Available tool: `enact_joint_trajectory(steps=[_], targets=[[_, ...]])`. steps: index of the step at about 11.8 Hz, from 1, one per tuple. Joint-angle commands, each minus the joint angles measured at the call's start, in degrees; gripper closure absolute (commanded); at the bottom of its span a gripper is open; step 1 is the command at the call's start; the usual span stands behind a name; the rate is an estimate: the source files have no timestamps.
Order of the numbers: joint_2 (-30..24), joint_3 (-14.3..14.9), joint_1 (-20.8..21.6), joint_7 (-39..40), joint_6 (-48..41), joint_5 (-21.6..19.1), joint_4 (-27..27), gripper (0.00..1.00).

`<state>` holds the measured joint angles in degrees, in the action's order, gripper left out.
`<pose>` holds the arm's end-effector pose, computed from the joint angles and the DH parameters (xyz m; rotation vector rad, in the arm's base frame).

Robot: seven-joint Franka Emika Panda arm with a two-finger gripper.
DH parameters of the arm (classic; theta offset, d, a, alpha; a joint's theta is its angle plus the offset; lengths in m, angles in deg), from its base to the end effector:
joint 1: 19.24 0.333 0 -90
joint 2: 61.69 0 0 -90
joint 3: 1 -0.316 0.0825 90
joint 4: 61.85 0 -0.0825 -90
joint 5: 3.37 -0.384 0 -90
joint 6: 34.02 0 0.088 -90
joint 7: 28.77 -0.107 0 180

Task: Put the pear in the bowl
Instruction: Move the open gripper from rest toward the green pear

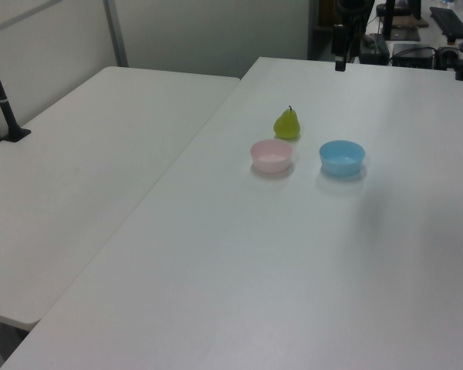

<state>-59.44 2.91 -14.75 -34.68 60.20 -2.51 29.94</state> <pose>0.5720 0.0050 0.5941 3.1209 -0.1435 0.0066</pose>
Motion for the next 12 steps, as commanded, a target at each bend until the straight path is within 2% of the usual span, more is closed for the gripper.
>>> enact_joint_trajectory(steps=[1,5,6,8,12], targets=[[-1.37,0.31,0.08,0.46,0.01,-0.07,1.38,0.00],[-1.20,0.31,-0.10,0.72,0.01,0.02,1.29,0.00],[-0.85,0.40,-0.19,3.51,0.01,0.19,1.12,0.00],[0.12,0.40,-2.55,9.23,0.62,0.11,0.68,0.00],[5.65,0.40,-7.91,10.74,10.61,-0.77,-0.56,0.00]])
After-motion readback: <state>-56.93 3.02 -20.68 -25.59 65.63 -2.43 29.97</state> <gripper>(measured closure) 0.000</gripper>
